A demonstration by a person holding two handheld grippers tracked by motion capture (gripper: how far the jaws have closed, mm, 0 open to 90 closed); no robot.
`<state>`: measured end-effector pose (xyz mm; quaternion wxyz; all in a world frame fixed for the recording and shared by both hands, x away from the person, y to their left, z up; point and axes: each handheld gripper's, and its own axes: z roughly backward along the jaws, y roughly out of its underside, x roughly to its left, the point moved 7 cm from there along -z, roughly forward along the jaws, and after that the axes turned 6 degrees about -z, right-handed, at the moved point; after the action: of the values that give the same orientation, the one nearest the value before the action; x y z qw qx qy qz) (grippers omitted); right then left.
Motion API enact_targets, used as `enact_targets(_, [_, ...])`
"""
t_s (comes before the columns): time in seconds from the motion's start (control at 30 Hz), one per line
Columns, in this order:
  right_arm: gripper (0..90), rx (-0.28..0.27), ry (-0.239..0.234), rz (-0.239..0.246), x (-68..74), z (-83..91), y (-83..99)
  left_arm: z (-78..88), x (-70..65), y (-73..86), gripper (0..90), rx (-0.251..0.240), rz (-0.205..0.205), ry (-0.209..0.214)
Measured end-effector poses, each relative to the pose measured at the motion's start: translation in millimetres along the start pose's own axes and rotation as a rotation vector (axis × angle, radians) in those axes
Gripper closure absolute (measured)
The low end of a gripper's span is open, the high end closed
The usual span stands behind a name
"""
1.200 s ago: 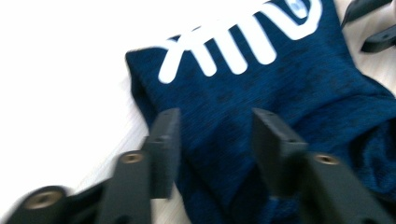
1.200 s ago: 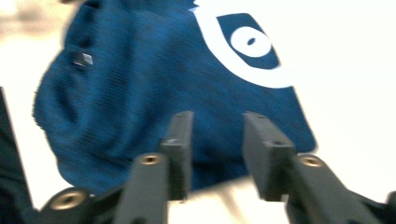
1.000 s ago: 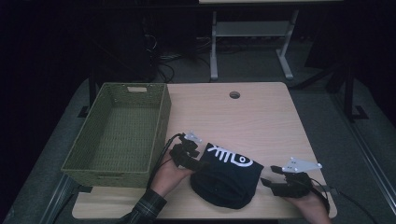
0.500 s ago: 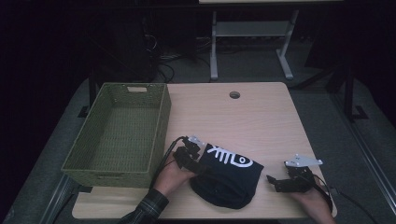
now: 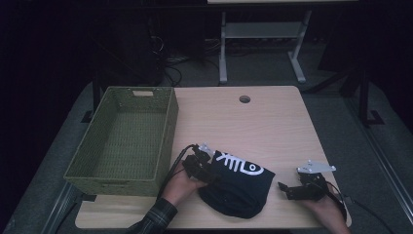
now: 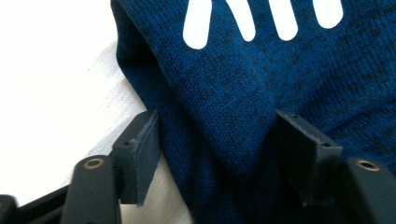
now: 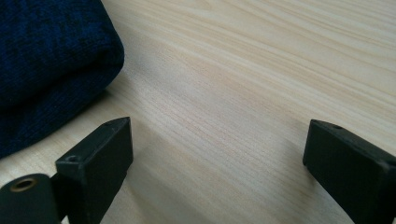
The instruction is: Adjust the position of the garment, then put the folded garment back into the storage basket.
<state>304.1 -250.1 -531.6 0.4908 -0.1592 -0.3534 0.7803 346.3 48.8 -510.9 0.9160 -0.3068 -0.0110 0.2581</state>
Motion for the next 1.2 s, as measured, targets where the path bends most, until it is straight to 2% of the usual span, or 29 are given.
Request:
enact_targets(0.13, [7.8,0.000,-0.001,0.000,0.2,-0.1,-0.1,0.6,-2.5,0.0,47.8,0.004,-0.004,0.050])
enact_targets(0.17, [7.8,-0.001,-0.003,-0.001,0.6,-0.2,-0.2,-0.5,-4.9,-1.3,53.2,-0.010,0.024,0.057])
enact_targets(0.47, [7.9,0.001,-0.015,0.009,1.8,-0.3,-0.1,0.0,-6.6,-3.8,67.5,0.015,0.020,0.069])
enact_targets(0.63, [7.9,0.002,-0.019,0.014,2.3,-0.4,0.0,1.3,-7.9,-5.7,69.5,0.021,0.025,0.068])
enact_targets(0.77, [7.8,0.004,-0.018,0.011,2.4,-0.2,0.1,7.3,-8.0,-9.7,70.5,-0.002,0.053,0.097])
enact_targets(1.07, [7.9,0.005,-0.019,0.009,2.6,-0.2,0.2,23.8,-12.8,-22.4,72.1,-0.033,0.053,0.116])
enact_targets(1.2, [7.8,0.004,-0.020,0.009,2.6,-0.2,0.2,34.5,-12.2,-29.4,72.1,-0.029,0.047,0.113])
